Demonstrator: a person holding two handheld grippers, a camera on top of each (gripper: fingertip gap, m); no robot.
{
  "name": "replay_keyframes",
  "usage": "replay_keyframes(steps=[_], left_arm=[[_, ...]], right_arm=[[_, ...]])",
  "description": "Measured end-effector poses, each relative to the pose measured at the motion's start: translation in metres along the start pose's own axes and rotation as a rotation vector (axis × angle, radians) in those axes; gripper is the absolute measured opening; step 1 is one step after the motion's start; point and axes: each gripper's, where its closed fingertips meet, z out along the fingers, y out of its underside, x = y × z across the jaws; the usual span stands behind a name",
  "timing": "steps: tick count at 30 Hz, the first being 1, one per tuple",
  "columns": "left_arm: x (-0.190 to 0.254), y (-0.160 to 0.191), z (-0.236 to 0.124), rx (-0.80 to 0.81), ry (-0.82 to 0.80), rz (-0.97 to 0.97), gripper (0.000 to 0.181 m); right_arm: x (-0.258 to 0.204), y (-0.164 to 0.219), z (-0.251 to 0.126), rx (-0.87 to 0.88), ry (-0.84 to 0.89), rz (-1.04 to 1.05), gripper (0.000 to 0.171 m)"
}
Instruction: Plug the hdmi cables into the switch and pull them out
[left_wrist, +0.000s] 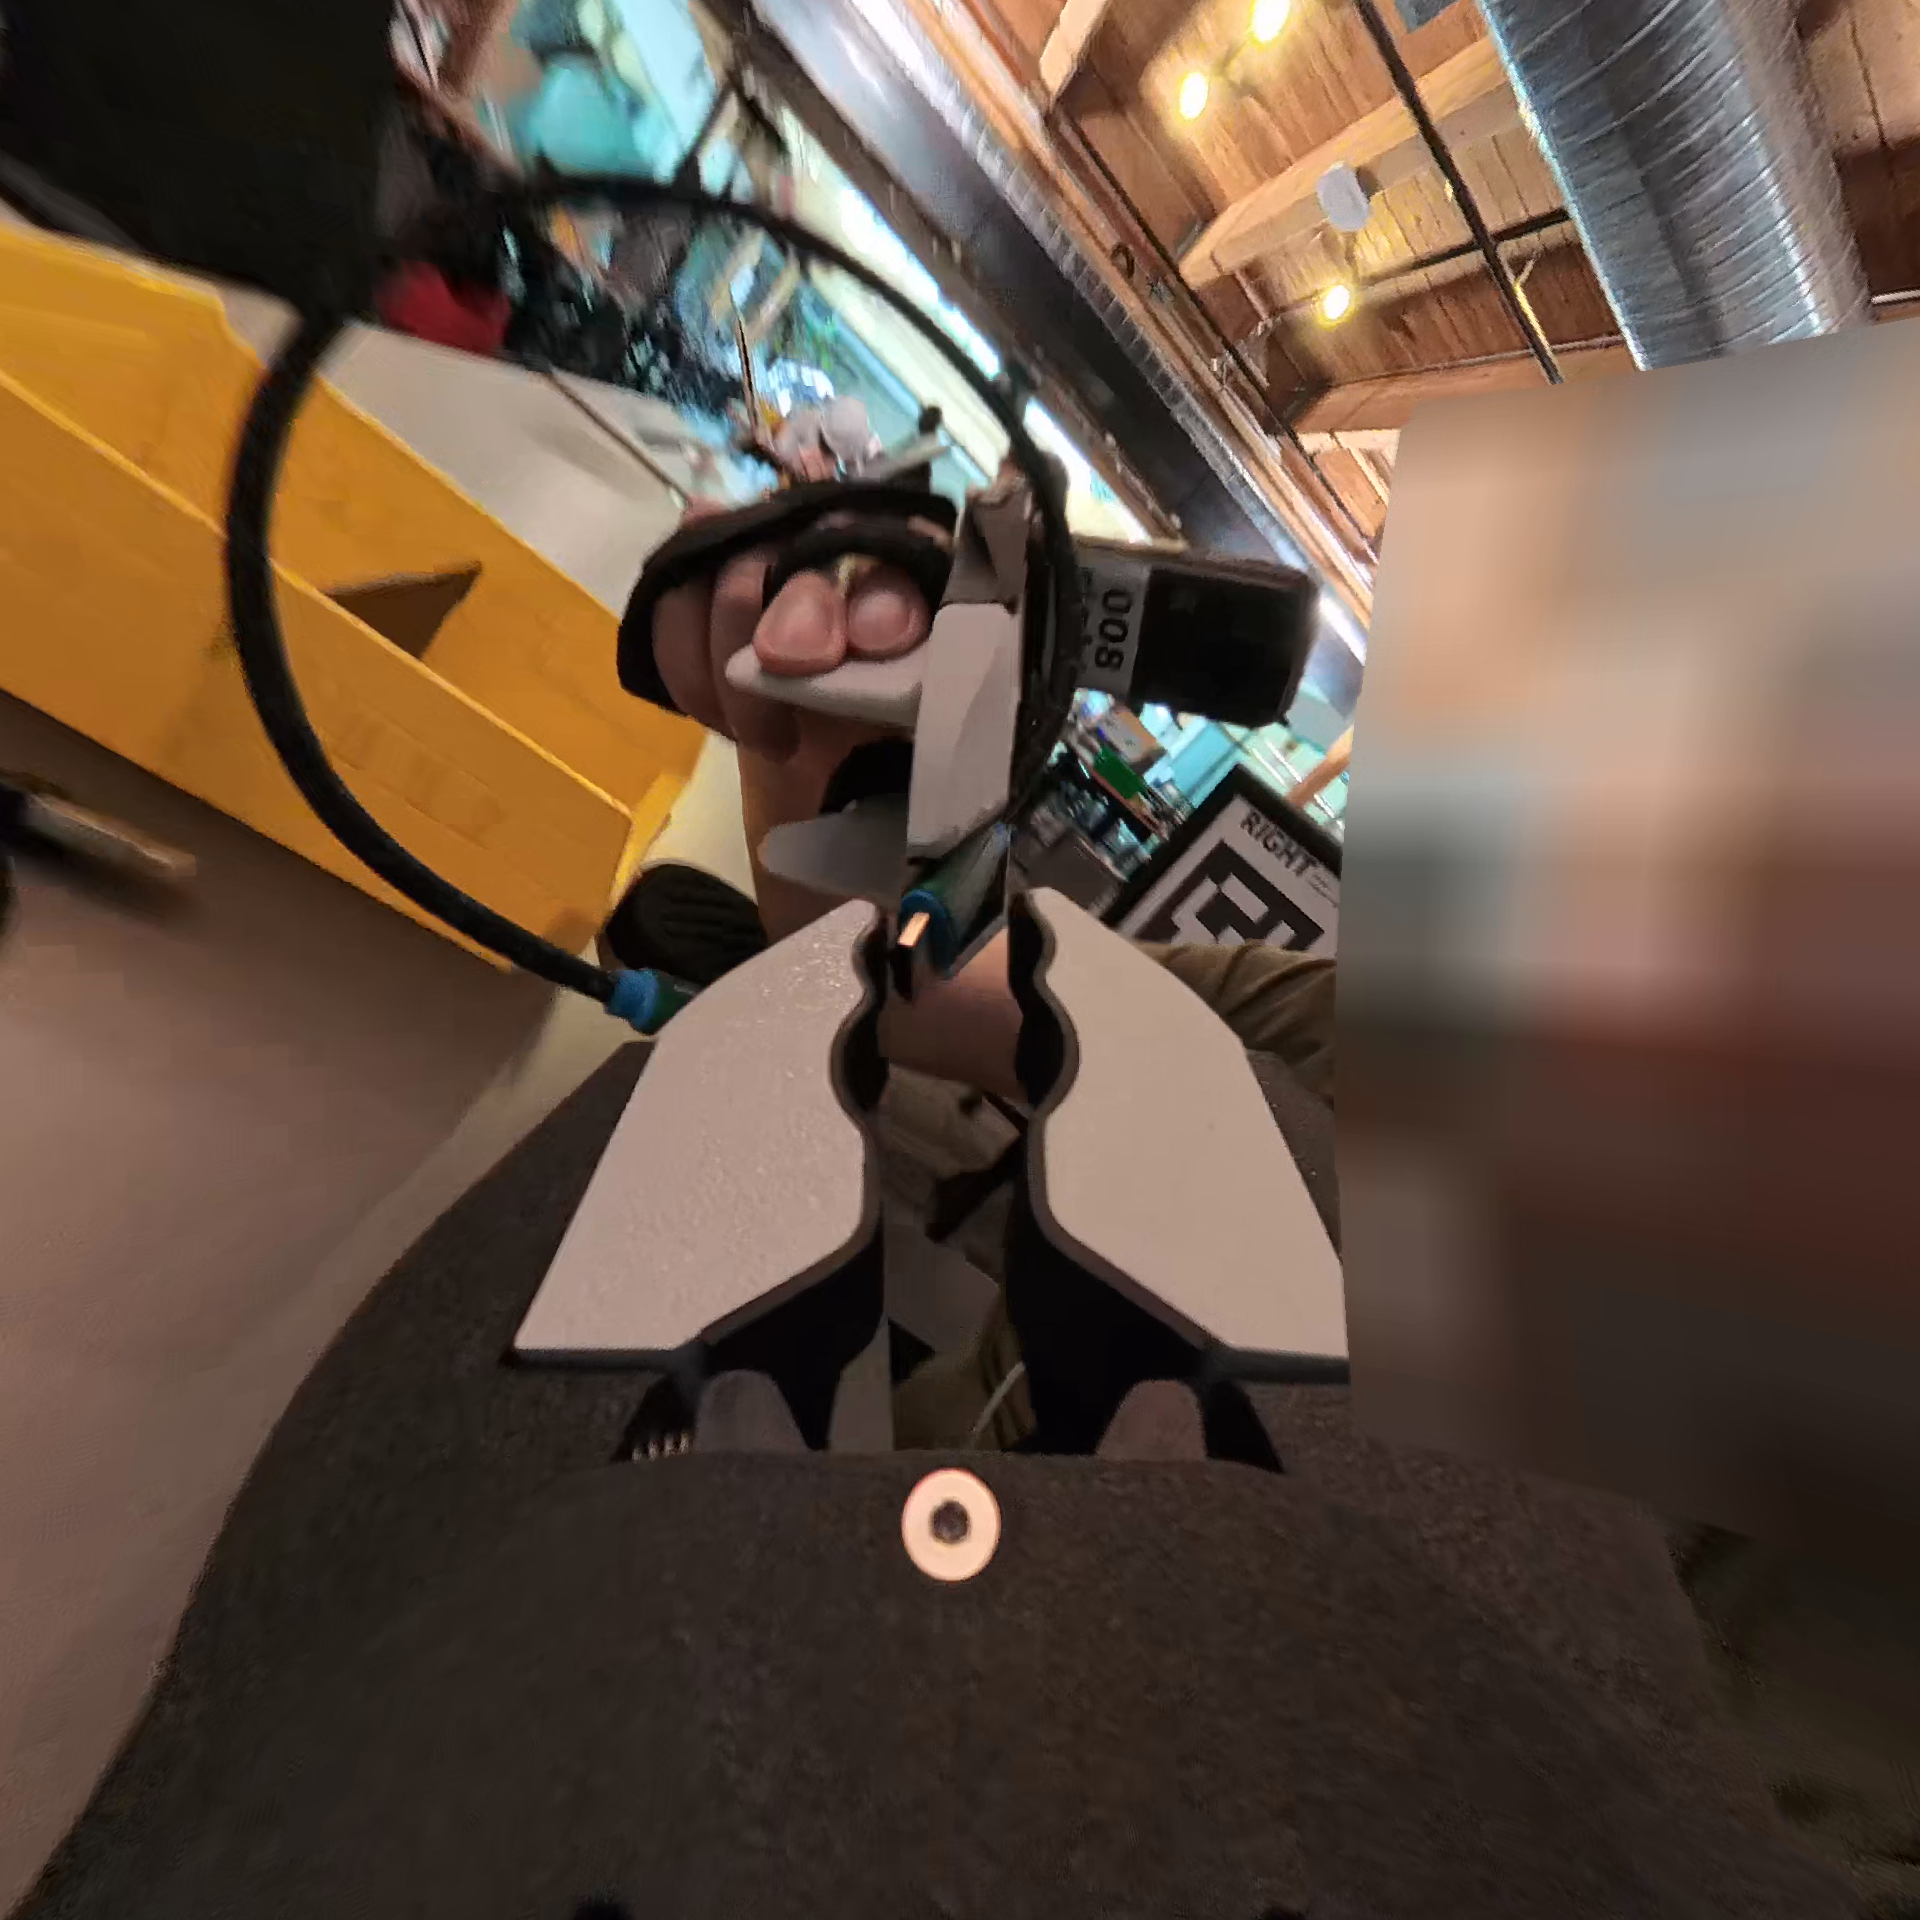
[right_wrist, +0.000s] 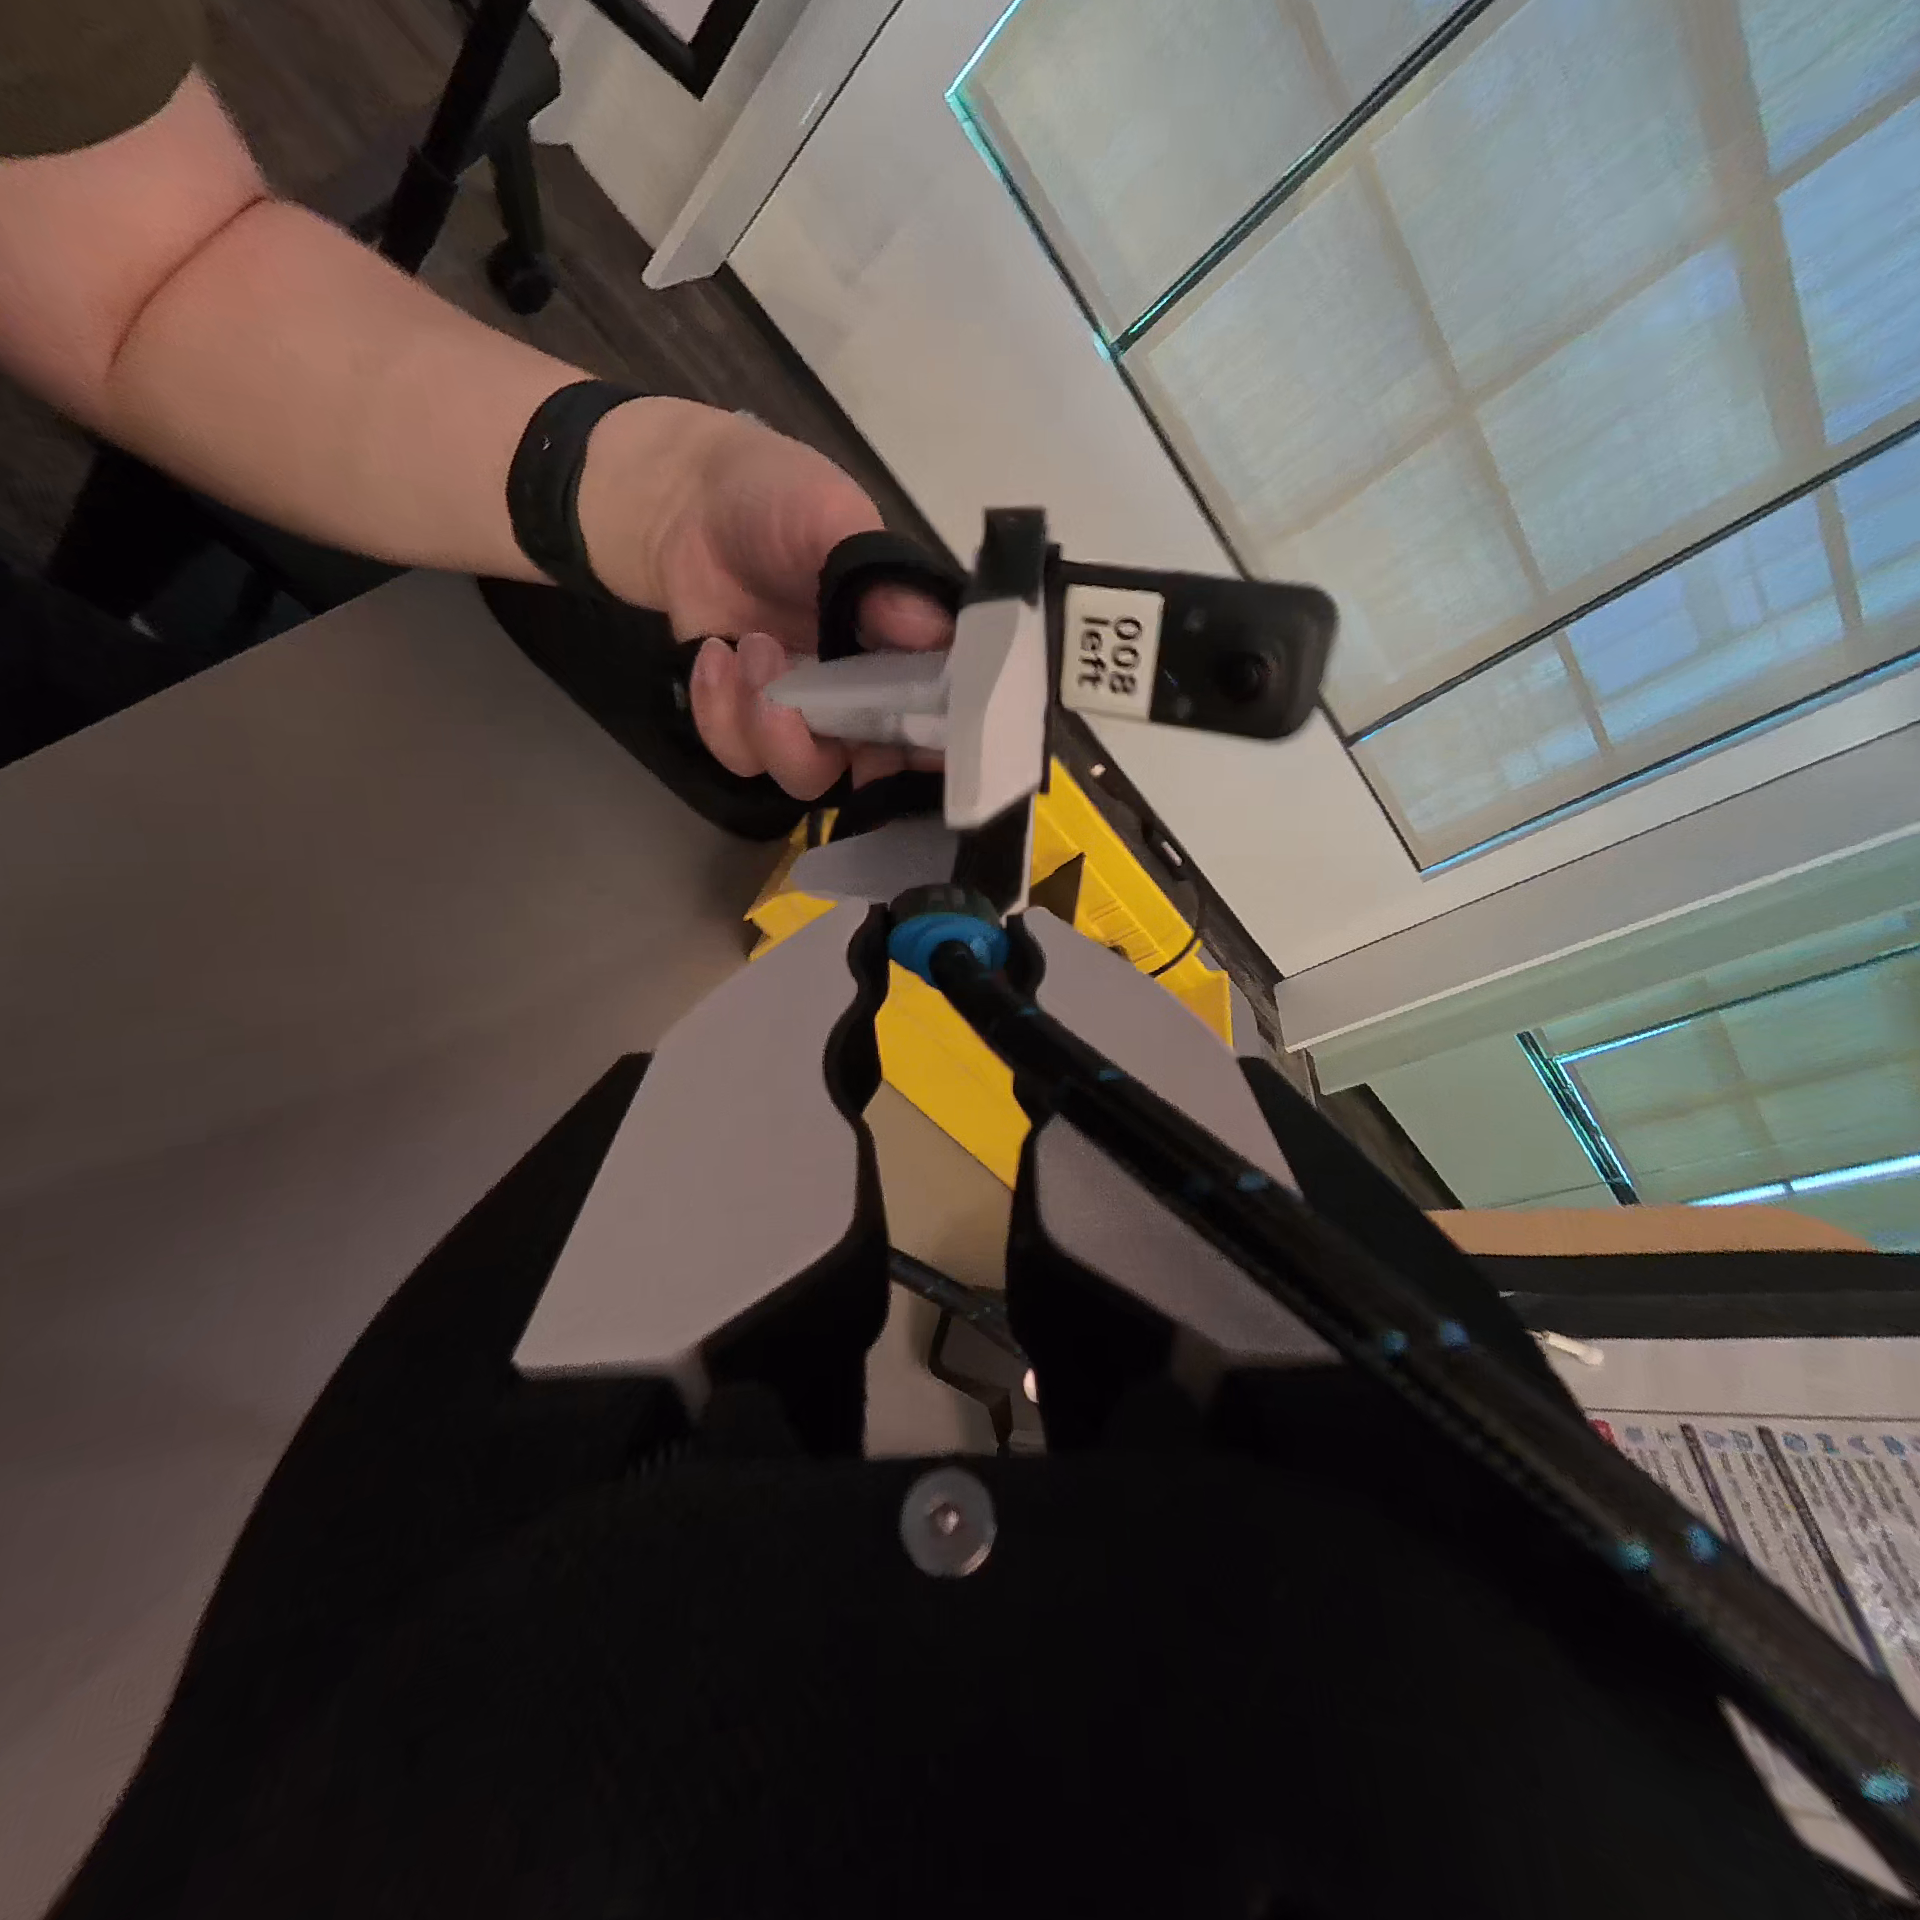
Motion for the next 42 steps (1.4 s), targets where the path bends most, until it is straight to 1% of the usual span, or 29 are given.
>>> replay_keyframes(steps=[2,3,5,6,7,9,10,12,14,18,20,21,22,25,26,27,32,34,37,38,40,41,42], left_arm=[[0.002,-0.015,-0.013,0.078,-0.053,0.096,0.023],[-0.001,-0.02,-0.02,0.103,-0.111,0.153,0.024],[-0.016,-0.027,-0.032,0.122,-0.292,0.274,0.026],[-0.027,-0.028,-0.037,0.1,-0.399,0.333,0.026],[-0.039,-0.028,-0.041,0.053,-0.5,0.391,0.026],[-0.063,-0.033,-0.047,-0.074,-0.661,0.496,0.026],[-0.074,-0.037,-0.049,-0.145,-0.714,0.547,0.028],[-0.094,-0.045,-0.049,-0.315,-0.749,0.659,0.046],[-0.124,-0.055,-0.057,-0.526,-0.824,0.773,0.051],[-0.185,-0.069,-0.082,-1.035,-0.972,0.973,0.06],[-0.207,-0.067,-0.087,-1.228,-0.976,0.978,0.061],[-0.216,-0.063,-0.088,-1.311,-0.957,0.962,0.049],[-0.227,-0.06,-0.089,-1.387,-0.944,0.968,0.051],[-0.26,-0.059,-0.103,-1.649,-0.957,1.101,0.079],[-0.268,-0.058,-0.106,-1.714,-0.95,1.133,0.083],[-0.274,-0.056,-0.106,-1.757,-0.926,1.146,0.084],[-0.299,-0.051,-0.095,-1.813,-0.817,1.159,0.1],[-0.306,-0.05,-0.095,-1.838,-0.79,1.132,0.099],[-0.316,-0.049,-0.095,-1.874,-0.773,1.114,0.099],[-0.318,-0.048,-0.097,-1.892,-0.772,1.103,0.098],[-0.318,-0.044,-0.1,-1.921,-0.76,1.071,0.088],[-0.317,-0.041,-0.101,-1.923,-0.763,1.058,0.081],[-0.315,-0.039,-0.101,-1.915,-0.773,1.036,0.08]], right_arm=[[0.011,0.0,-0.007,0.025,0.038,0.046,0.022],[0.019,0.002,-0.013,0.034,0.071,0.061,0.022],[0.039,0.005,-0.027,0.038,0.154,0.08,0.022],[0.048,0.005,-0.036,0.044,0.194,0.091,0.024],[0.057,0.004,-0.046,0.052,0.233,0.102,0.022],[0.071,0.003,-0.065,0.057,0.295,0.117,0.022],[0.076,0.001,-0.074,0.061,0.321,0.113,0.023],[0.082,-0.006,-0.09,0.067,0.356,0.098,0.024],[0.086,-0.014,-0.105,0.076,0.384,0.073,0.021],[0.088,-0.028,-0.127,0.097,0.413,0.037,0.021],[0.089,-0.032,-0.135,0.102,0.426,0.021,0.022],[0.089,-0.033,-0.138,0.105,0.426,0.017,0.021],[0.088,-0.034,-0.14,0.107,0.424,0.011,0.021],[0.088,-0.036,-0.147,0.117,0.429,-0.003,0.021],[0.088,-0.036,-0.149,0.118,0.428,-0.002,0.021],[0.088,-0.036,-0.15,0.118,0.431,-0.004,0.021],[0.092,-0.03,-0.157,0.112,0.443,-0.001,0.021],[0.093,-0.027,-0.158,0.109,0.438,0.021,0.018],[0.092,-0.01,-0.152,0.027,0.403,0.075,0.017],[0.092,-0.003,-0.149,-0.008,0.396,0.09,0.018],[0.092,0.011,-0.142,-0.07,0.373,0.128,0.02],[0.091,0.016,-0.14,-0.084,0.363,0.14,0.019],[0.091,0.02,-0.137,-0.086,0.354,0.148,0.02]])
